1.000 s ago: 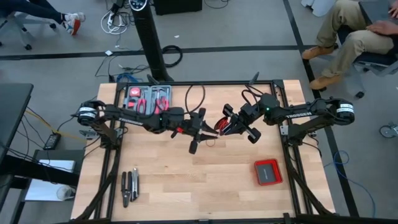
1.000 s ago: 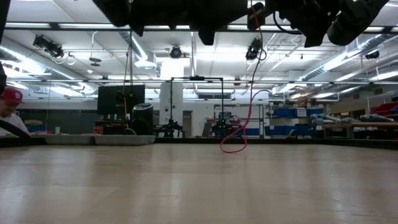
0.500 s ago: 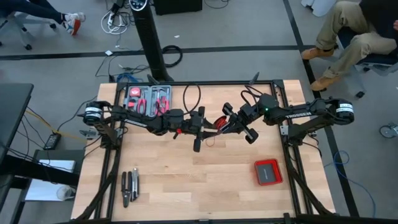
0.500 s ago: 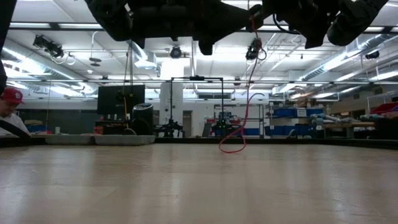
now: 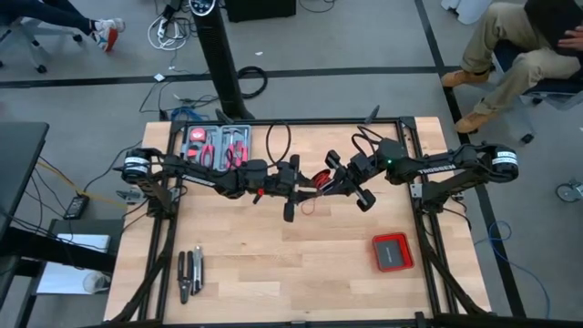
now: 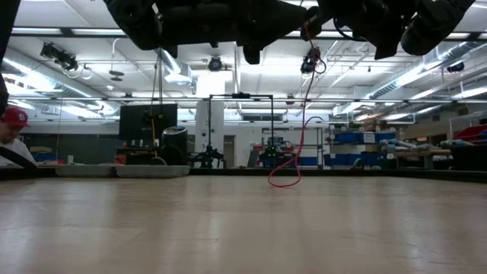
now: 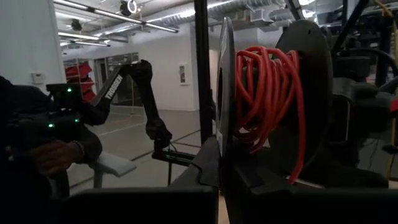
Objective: Coil cords
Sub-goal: Coil the red wire onto the spool
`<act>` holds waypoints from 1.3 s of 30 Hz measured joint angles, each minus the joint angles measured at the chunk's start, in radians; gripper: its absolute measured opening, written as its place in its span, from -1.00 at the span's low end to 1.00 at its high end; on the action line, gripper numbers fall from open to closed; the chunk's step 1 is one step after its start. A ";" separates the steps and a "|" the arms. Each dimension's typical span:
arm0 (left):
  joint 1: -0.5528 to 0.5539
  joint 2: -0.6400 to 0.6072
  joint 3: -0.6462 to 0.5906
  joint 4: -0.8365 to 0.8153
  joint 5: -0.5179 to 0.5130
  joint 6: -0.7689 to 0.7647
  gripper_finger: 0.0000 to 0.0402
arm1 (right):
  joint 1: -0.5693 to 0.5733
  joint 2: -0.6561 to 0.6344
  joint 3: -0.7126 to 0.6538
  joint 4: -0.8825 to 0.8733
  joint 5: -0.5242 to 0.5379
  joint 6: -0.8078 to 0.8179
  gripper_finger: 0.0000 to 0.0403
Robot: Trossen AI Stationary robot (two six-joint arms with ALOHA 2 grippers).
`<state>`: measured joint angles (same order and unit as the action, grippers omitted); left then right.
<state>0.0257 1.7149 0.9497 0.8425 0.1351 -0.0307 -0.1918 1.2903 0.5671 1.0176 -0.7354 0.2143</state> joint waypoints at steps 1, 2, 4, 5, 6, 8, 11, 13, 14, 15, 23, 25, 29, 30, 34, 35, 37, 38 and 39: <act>0.000 0.000 0.000 -0.001 -0.008 0.000 -0.49 | 0.000 0.000 0.000 -0.002 0.007 -0.001 -0.99; 0.000 0.000 0.000 -0.001 -0.008 0.000 -0.51 | 0.000 0.000 0.000 -0.003 0.010 -0.002 -0.99; 0.000 0.000 0.000 -0.001 -0.009 0.000 -0.57 | 0.000 0.000 0.000 -0.005 0.013 -0.007 -0.99; 0.000 0.000 0.000 -0.002 -0.009 0.000 -0.61 | 0.000 0.000 0.000 -0.006 0.014 -0.007 -0.99; 0.000 0.000 0.000 -0.003 -0.008 0.000 -0.65 | 0.000 0.000 0.000 -0.007 0.015 -0.008 -0.99; -0.002 0.000 0.000 -0.004 0.000 0.000 -0.79 | 0.000 0.000 0.000 -0.013 0.024 -0.011 -0.99; -0.008 0.000 0.000 -0.008 0.028 0.001 -0.96 | 0.000 0.000 0.000 -0.039 0.033 -0.032 -0.99; -0.008 0.000 0.000 -0.010 0.065 -0.001 -0.96 | 0.000 0.000 0.000 -0.049 0.036 -0.035 -0.99; -0.008 0.000 0.000 -0.011 0.083 -0.003 -0.97 | 0.000 0.000 0.000 -0.050 0.036 -0.035 -0.99; -0.008 0.000 0.000 -0.011 0.096 -0.005 -0.98 | -0.002 0.000 0.000 -0.049 0.035 -0.035 -0.99; 0.007 -0.027 0.000 -0.089 0.166 -0.055 -0.99 | -0.048 -0.002 0.000 -0.127 -0.017 0.017 -0.99; 0.014 -0.050 0.000 -0.141 0.167 -0.056 -0.99 | -0.058 -0.002 0.000 -0.172 -0.019 0.016 -0.99; 0.024 -0.100 0.000 -0.225 0.167 -0.055 -0.99 | -0.067 -0.002 0.000 -0.232 -0.026 -0.008 -1.00; 0.027 -0.113 0.000 -0.252 0.166 -0.055 -0.99 | -0.068 -0.002 0.000 -0.238 -0.030 -0.008 -1.00; 0.032 -0.157 0.000 -0.333 0.167 -0.044 -0.99 | -0.074 -0.002 0.000 -0.243 -0.048 -0.010 -1.00; 0.032 -0.165 0.000 -0.352 0.167 -0.032 -0.99 | -0.075 -0.002 0.000 -0.244 -0.051 -0.010 -1.00; 0.033 -0.180 0.000 -0.384 0.166 -0.025 -0.99 | -0.075 -0.002 0.000 -0.245 -0.063 -0.010 -1.00; 0.033 -0.187 0.000 -0.393 0.166 -0.024 -0.99 | -0.075 -0.002 0.000 -0.248 -0.066 -0.010 -1.00; 0.033 -0.194 0.000 -0.399 0.166 -0.023 -0.99 | -0.075 -0.002 0.000 -0.255 -0.066 -0.009 -1.00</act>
<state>0.0586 1.5207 0.9497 0.4434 0.3011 -0.0537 -0.2665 1.2883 0.5667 0.7631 -0.8015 0.2050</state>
